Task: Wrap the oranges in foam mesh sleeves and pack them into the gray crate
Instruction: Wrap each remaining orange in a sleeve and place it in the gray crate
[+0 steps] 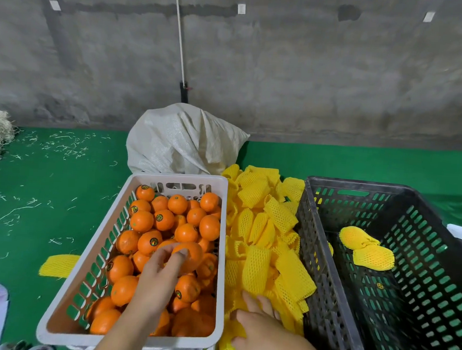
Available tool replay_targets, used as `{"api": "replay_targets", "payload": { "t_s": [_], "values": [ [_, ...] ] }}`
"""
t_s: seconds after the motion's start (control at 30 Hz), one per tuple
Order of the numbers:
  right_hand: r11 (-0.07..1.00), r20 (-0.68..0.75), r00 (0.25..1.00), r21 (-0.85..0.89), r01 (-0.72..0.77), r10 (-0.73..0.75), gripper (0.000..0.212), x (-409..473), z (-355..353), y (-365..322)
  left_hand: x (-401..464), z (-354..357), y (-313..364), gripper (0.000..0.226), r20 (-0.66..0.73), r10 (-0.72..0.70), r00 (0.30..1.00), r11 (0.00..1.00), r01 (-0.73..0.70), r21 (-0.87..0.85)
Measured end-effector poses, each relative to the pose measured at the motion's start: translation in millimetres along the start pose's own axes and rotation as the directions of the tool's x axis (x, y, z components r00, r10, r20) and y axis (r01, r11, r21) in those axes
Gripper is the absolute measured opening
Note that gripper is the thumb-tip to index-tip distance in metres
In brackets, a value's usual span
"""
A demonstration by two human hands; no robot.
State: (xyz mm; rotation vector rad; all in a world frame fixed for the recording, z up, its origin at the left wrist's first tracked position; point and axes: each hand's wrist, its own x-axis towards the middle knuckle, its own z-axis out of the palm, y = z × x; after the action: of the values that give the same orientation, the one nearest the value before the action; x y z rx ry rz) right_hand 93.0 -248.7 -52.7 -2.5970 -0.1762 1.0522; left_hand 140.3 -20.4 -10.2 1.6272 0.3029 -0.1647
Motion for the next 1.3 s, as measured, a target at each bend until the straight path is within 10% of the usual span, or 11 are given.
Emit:
{"api": "replay_targets", "payload": {
  "t_s": [0.23, 0.37, 0.6, 0.9, 1.3],
  "values": [
    [0.991, -0.351, 0.934, -0.092, -0.099, 0.061, 0.056, 9.5, 13.1, 24.1, -7.8, 32.9, -10.1, 0.025, 0.033, -0.084, 0.996, 0.954, 0.09, -0.286],
    [0.983, -0.504, 0.856, 0.181, -0.025, 0.115, 0.049, 12.0, 9.6, 33.5, -11.9, 40.4, -10.5, 0.041, 0.088, -0.096, 0.992, 0.931, 0.121, -0.345],
    [0.657, -0.824, 0.47, 0.548, 0.518, 0.317, 0.011, -12.4, -40.1, -13.4, -33.0, 57.5, 7.1, 0.04, 0.105, 0.026, 0.994, 0.936, 0.013, -0.352],
    [0.437, -0.663, 0.725, 0.716, 0.544, 0.184, 0.017, -34.5, -62.1, -45.3, -36.6, 53.1, 7.3, 0.064, 0.409, 0.159, 0.898, 0.881, 0.058, -0.47],
    [0.351, -0.783, 0.584, 0.62, 0.702, 0.216, 0.007, -45.6, -66.5, -43.7, -30.7, 52.6, 3.5, 0.047, 0.09, 0.129, 0.988, 0.955, -0.1, -0.279]
  ]
}}
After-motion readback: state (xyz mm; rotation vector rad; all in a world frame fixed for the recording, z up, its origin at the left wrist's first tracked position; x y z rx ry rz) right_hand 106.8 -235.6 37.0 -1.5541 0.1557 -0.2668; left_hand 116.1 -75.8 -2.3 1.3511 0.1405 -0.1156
